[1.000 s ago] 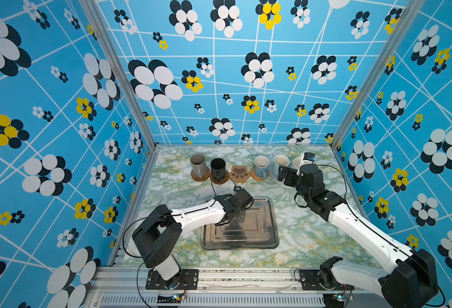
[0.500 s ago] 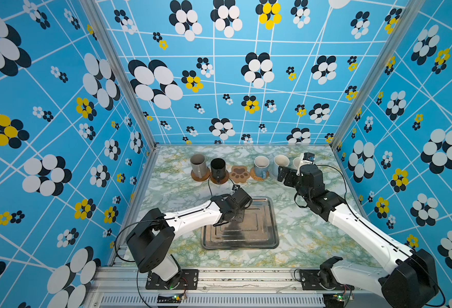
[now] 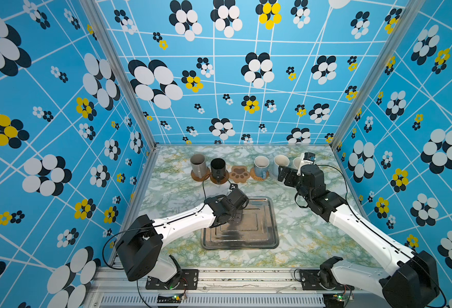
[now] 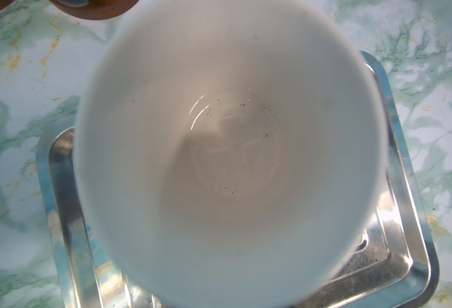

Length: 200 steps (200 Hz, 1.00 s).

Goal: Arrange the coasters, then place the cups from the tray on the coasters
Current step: 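Close the left gripper on the lavender mug rim and lift it off the tray, then carry the lavender mug with the left gripper toward the brown paw-shaped coaster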

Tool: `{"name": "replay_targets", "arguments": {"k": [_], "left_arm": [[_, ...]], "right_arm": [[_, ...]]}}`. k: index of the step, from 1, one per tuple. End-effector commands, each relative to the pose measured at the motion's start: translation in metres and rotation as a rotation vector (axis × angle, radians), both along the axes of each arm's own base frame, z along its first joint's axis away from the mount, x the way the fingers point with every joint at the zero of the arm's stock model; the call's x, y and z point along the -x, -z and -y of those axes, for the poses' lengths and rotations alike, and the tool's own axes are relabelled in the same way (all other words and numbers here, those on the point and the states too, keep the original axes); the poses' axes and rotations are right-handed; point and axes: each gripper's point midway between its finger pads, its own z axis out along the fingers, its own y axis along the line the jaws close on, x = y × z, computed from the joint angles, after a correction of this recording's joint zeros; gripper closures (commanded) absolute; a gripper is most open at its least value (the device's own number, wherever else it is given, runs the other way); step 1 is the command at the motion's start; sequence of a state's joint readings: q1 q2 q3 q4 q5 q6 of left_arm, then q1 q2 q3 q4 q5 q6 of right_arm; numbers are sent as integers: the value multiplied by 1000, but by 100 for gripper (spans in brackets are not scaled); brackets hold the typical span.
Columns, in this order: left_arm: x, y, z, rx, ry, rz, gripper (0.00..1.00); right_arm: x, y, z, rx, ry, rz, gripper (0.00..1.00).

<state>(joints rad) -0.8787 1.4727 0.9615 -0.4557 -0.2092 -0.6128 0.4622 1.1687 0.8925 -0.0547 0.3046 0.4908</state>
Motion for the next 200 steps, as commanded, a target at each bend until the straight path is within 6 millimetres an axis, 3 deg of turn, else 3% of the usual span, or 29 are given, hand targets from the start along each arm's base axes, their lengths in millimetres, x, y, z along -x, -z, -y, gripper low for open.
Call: {"name": "replay_targets", "arguments": {"k": [1,87,200], "left_arm": [[-10,-26,6,46,5,81,100],[-23,-41,-1,-13,6,94,100],[-59,-57,-7,7,-19,115,100]], "right_arm": [[2,-2,3,-10,4,15,2],[4,0,6,0,7,15,2],[3,2,8,8,8,9,2]]}}
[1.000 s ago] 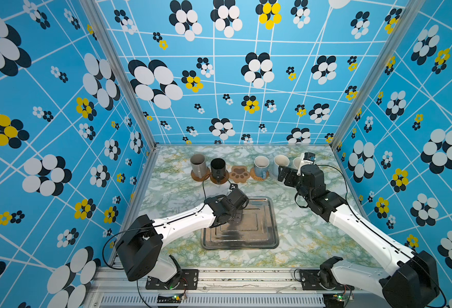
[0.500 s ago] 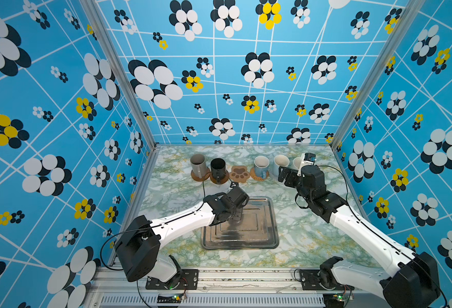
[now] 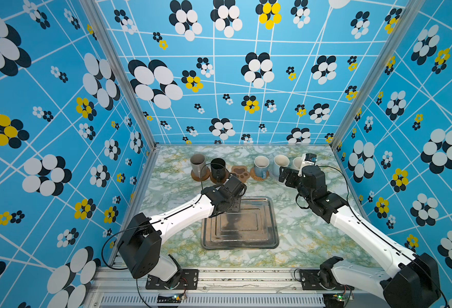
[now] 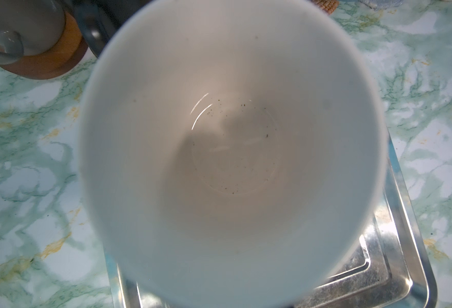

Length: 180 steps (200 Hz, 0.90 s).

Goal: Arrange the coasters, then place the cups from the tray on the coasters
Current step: 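Carry the lavender mug with the left gripper toward the brown paw-shaped coaster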

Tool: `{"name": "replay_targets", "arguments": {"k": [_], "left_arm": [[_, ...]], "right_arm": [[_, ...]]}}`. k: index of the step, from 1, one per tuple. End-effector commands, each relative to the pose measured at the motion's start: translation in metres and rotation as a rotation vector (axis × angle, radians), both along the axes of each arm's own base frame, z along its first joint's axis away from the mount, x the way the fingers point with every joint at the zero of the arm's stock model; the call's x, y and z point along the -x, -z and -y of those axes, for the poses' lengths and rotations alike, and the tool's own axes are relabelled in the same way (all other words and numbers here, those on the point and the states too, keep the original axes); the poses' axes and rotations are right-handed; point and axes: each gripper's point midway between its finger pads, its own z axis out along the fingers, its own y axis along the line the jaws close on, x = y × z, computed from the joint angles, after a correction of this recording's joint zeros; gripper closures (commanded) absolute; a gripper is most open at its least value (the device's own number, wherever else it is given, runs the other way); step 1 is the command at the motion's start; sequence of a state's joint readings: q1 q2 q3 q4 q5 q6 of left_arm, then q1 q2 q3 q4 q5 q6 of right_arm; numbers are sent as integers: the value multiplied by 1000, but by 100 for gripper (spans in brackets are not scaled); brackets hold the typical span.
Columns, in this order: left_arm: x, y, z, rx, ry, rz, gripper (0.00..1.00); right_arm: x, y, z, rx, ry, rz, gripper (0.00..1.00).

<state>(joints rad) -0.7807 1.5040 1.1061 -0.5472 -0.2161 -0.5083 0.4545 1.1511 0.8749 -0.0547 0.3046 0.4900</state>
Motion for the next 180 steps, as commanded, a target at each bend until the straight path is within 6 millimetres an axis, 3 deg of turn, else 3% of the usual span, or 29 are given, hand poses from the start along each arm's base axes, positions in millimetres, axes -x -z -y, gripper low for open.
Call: {"name": "replay_targets", "arguments": {"k": [1,180], "left_arm": [[-22,-25,7,45,-5,73,100],[-83,-48,17,104,13,108,100]], "right_arm": [[0,0,3,8,1,9,2],[-3,6,6,15,6,-5,2]]}}
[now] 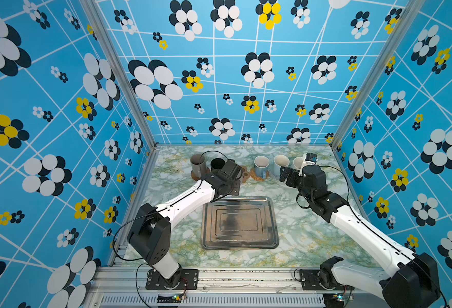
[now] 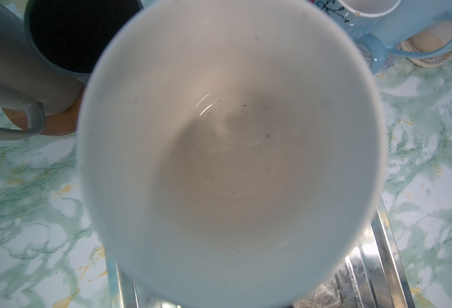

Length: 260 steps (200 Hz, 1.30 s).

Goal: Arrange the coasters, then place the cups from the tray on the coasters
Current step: 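Carry the lavender mug with the left gripper toward the brown paw-shaped coaster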

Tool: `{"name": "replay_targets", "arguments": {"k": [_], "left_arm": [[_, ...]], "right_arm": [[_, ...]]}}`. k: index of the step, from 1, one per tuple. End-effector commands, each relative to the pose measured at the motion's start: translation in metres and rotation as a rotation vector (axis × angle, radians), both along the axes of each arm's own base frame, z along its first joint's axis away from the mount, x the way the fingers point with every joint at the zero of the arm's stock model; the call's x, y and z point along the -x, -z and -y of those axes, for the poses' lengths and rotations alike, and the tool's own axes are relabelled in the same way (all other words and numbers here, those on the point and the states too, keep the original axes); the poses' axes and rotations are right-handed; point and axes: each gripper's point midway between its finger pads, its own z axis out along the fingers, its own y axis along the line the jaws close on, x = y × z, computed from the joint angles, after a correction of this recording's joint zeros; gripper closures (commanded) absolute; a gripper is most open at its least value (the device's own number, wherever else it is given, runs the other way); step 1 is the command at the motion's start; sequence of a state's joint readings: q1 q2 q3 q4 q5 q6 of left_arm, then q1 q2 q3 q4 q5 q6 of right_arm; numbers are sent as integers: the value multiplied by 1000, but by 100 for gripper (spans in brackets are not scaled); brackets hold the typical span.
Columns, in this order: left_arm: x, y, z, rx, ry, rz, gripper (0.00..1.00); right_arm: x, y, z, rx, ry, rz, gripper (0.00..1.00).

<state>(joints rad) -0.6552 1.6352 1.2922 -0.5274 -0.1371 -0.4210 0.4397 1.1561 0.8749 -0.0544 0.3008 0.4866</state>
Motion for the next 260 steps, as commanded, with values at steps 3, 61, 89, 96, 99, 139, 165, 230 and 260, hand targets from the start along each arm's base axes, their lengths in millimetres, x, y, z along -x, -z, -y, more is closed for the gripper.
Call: {"name": "replay_targets", "arguments": {"k": [3,61,89,96,99,139,165,230,260], "left_arm": [[-23,-26,13,52,22,76,100],[-45,-26,17,38,32,66,100],[-56,-24,22,26,42,61,100],[-58,-24,23,23,46,60,100],[-60,-23,23,22,46,60,100],[-75,-14,29,26,39,52,100],[-83,-8,33,21,39,48,100],[-99,5,36,-18,47,41,100],[-104,14,36,-41,42,36,100]], "right_arm": [[-1,4,3,12,-3,-1,2],[-2,8,7,21,7,-8,2],[-3,10,8,24,9,-13,2],[-4,10,9,25,10,-13,2],[-4,11,8,26,10,-14,2],[-6,13,10,30,15,-21,2],[-6,14,13,35,18,-25,2],[-5,19,19,43,33,-35,2],[-6,20,20,44,36,-38,2]]}}
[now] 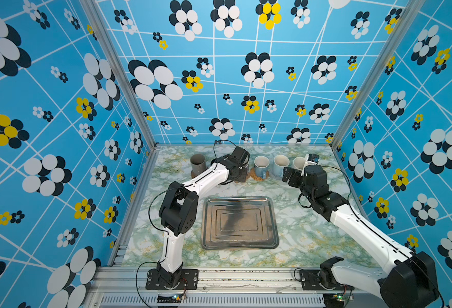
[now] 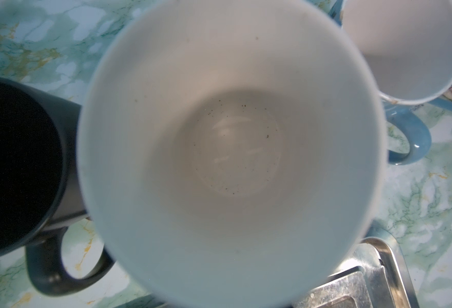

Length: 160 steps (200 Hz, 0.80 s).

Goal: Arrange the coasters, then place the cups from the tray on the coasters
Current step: 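Lower the lavender mug onto the paw-shaped coaster with the left gripper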

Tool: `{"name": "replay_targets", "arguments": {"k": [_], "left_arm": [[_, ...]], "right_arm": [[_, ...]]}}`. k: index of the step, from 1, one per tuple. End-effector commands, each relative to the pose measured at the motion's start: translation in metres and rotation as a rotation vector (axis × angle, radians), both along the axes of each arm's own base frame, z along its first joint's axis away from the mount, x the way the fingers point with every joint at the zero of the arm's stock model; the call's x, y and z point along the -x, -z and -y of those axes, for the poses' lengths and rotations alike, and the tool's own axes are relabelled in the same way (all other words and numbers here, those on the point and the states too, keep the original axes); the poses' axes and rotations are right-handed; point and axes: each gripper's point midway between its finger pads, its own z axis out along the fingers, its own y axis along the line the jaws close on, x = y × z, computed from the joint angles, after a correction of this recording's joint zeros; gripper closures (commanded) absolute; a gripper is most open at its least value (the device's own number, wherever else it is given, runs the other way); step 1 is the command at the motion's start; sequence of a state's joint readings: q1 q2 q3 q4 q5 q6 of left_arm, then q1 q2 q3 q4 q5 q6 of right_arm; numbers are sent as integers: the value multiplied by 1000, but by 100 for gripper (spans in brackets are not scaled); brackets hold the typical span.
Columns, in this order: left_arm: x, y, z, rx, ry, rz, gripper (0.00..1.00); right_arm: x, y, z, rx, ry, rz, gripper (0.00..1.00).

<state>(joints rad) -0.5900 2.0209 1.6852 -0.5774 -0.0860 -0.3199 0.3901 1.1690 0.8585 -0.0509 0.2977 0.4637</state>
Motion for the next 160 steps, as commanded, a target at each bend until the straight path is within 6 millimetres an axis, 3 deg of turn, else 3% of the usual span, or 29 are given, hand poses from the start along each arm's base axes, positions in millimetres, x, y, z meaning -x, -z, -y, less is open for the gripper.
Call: {"name": "replay_targets", "arguments": {"k": [1,103,160], "left_arm": [[-19,-16,2,3,-2,70,100],[-30,9,-6,-48,-47,58,100],[-39,9,-7,-44,-61,67,100]], "right_arm": [[0,8,3,14,0,-15,2],[-2,11,4,14,2,-23,2],[-3,13,3,14,1,-29,2]]}}
